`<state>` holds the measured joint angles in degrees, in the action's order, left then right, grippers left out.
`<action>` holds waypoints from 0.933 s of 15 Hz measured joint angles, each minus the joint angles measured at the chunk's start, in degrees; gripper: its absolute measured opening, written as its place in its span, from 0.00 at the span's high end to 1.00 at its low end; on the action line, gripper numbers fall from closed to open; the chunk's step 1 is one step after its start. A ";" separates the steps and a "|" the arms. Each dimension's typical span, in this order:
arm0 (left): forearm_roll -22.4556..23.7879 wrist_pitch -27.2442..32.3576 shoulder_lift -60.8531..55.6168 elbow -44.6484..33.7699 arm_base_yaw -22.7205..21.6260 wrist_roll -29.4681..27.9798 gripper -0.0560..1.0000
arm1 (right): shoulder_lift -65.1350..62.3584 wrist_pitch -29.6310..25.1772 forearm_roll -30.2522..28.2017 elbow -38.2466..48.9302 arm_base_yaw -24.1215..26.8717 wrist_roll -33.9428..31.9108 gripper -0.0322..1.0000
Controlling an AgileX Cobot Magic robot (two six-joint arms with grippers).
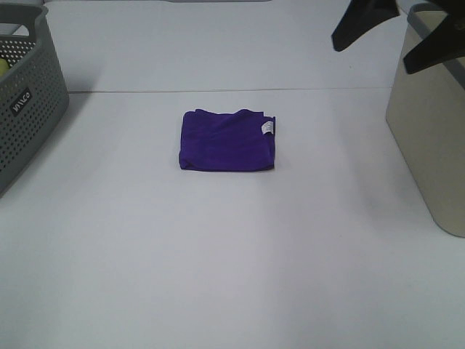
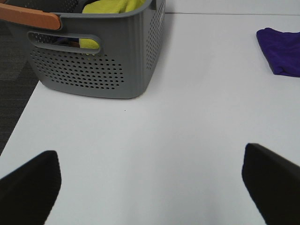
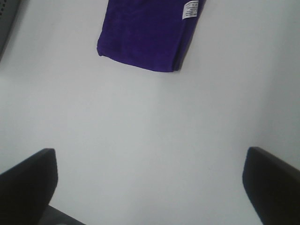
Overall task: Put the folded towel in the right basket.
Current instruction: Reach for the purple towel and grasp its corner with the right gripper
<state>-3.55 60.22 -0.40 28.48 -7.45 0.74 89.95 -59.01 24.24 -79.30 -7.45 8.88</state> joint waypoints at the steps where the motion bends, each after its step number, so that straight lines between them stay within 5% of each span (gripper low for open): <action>1: 0.00 0.00 0.00 0.00 0.00 0.00 0.01 | 2.92 1.15 1.89 -0.46 -0.06 0.23 0.02; 5: 0.00 0.00 0.00 0.00 0.00 0.00 0.01 | 19.60 6.36 7.68 -7.05 -0.11 4.64 0.02; 14: 0.00 0.00 0.00 0.00 0.00 0.00 0.01 | 48.47 4.13 10.71 -32.72 -0.46 4.41 0.04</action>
<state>-3.55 60.22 -0.40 28.48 -7.45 0.74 138.43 -54.89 34.95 -112.01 -7.91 13.29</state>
